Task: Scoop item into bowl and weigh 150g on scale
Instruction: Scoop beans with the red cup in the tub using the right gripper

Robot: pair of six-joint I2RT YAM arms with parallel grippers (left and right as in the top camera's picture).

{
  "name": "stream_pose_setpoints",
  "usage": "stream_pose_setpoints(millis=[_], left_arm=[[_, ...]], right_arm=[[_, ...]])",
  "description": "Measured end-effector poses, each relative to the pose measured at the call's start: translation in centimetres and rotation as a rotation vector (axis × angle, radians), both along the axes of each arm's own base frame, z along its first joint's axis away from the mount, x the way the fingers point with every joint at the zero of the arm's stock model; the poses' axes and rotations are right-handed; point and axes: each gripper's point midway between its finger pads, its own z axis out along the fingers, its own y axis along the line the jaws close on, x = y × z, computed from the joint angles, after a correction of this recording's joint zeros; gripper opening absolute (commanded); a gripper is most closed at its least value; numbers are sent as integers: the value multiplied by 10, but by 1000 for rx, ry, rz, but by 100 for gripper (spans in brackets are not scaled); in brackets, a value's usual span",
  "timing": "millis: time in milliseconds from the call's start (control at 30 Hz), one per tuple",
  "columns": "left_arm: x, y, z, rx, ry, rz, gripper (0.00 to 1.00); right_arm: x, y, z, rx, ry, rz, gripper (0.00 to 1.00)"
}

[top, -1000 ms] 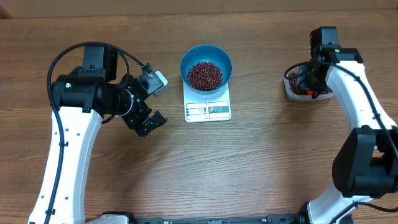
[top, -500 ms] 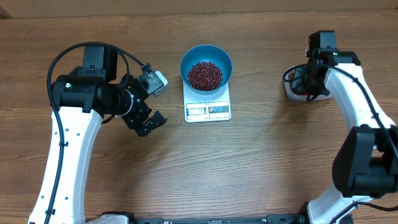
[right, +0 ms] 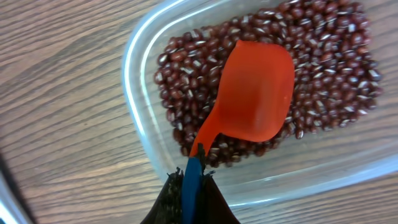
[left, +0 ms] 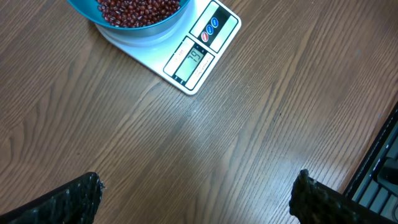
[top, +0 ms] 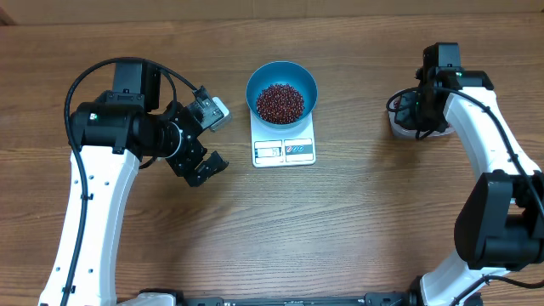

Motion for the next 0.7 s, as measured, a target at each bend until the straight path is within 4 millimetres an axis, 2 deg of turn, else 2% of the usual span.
stream_pose_setpoints(millis=[200, 700], left_arm=[[0, 0, 0, 0, 0, 0, 100], [0, 0, 0, 0, 0, 0, 100]], right_arm=[[-2, 3, 0, 35, 6, 2, 4], [-6, -2, 0, 128, 16, -15, 4]])
